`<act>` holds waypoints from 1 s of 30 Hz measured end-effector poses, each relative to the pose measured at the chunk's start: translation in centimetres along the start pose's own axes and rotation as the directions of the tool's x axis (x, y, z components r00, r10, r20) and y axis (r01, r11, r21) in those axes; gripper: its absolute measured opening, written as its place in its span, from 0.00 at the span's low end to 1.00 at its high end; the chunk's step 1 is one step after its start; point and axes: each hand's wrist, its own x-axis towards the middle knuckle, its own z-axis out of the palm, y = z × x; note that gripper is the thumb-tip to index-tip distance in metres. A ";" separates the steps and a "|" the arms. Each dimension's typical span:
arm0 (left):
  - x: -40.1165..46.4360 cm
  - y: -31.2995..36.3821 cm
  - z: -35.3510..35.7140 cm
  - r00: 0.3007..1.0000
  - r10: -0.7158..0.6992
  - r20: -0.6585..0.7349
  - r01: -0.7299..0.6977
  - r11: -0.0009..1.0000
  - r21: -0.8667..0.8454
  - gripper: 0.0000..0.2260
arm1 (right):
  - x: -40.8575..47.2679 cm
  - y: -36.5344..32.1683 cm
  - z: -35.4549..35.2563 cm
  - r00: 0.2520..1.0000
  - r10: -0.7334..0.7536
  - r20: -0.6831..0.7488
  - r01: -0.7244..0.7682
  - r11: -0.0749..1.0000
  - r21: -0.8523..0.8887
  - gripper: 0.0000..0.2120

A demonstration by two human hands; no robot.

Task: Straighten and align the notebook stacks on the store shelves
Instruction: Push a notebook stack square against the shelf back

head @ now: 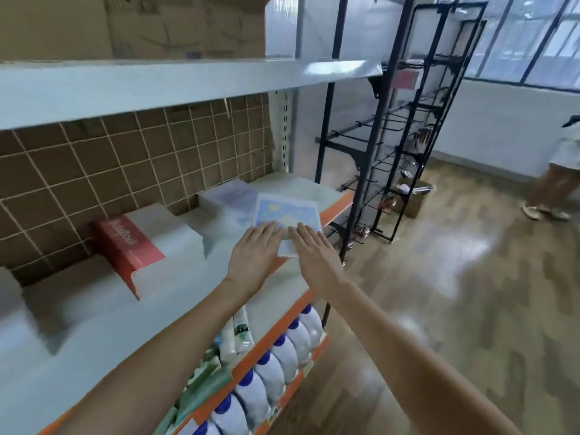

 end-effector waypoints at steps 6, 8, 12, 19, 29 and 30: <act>5.9 -0.6 4.3 0.976 -0.208 -0.065 0.213 0.975 0.067 0.24 | 9.7 5.2 4.2 0.965 -0.258 0.048 0.255 0.964 0.073 0.32; 7.6 -0.7 5.0 0.951 -0.303 -0.067 0.309 0.945 0.111 0.24 | 12.9 6.4 5.0 0.935 -0.345 0.088 0.337 0.937 0.088 0.33; 10.6 -0.5 6.2 0.911 -0.411 -0.006 0.408 0.902 0.139 0.18 | 17.1 8.2 6.4 0.878 -0.466 0.105 0.446 0.879 0.168 0.32; 11.4 -2.6 10.1 0.786 -0.589 0.189 0.567 0.808 0.160 0.30 | 21.0 8.9 9.4 0.774 -0.620 0.132 0.587 0.780 0.217 0.30; 10.3 -5.4 12.1 0.700 -0.638 0.320 0.654 0.753 0.071 0.39 | 24.7 8.0 10.9 0.716 -0.654 0.245 0.607 0.756 0.247 0.36; 10.2 -5.5 12.2 0.689 -0.656 0.307 0.678 0.734 0.048 0.41 | 24.9 8.0 10.9 0.707 -0.661 0.252 0.606 0.749 0.268 0.38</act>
